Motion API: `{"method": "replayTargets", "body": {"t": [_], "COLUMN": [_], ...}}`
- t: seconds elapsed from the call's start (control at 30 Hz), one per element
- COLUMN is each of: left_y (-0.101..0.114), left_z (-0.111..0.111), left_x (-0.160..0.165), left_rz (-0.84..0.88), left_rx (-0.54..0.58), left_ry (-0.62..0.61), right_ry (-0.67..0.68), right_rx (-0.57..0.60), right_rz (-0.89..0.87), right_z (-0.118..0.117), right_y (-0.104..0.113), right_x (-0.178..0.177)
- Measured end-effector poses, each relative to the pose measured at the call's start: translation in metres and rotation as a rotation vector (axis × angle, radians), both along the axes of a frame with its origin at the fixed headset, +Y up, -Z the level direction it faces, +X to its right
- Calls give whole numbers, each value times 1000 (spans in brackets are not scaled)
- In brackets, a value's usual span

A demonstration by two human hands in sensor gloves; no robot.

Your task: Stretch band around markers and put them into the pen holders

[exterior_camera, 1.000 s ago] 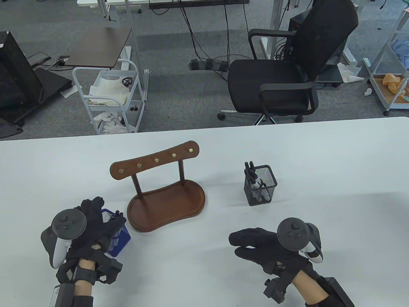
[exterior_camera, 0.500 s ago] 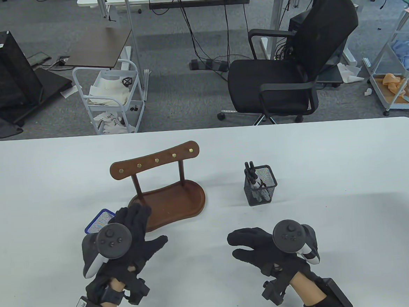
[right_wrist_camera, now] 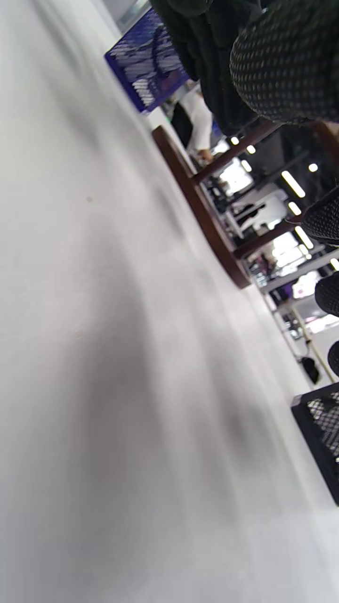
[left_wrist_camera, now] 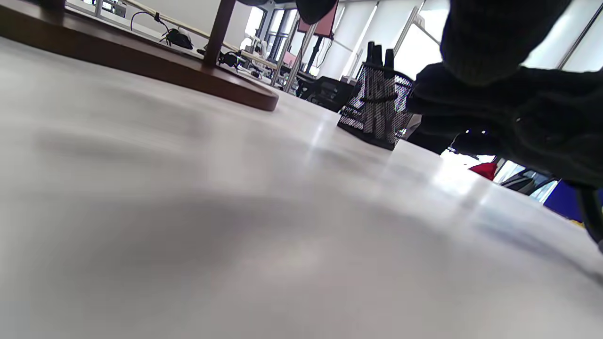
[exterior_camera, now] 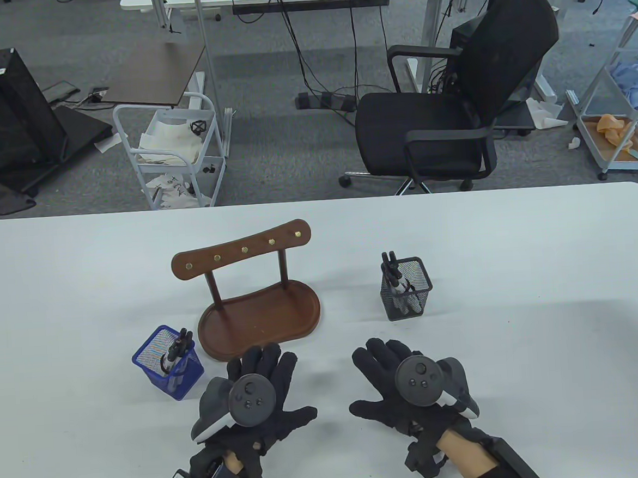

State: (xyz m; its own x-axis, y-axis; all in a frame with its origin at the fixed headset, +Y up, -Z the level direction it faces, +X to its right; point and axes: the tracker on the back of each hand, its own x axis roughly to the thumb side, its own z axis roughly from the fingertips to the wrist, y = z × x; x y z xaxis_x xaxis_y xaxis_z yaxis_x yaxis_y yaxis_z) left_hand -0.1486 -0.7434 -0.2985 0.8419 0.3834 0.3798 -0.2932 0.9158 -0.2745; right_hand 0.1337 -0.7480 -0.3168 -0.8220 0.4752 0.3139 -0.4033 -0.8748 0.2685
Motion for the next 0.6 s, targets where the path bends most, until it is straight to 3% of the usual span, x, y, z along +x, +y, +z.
{"method": "replayTargets", "body": {"t": [0.6], "left_y": [-2], "left_z": [-2], "left_x": [-5], "left_rz": [4], "left_rx": [1], "left_ry": [18], "right_ry": [2], "right_rx": [-16], "right_rz": [14], "right_z": [-2], "right_y": [-4], "right_x": [-1]}}
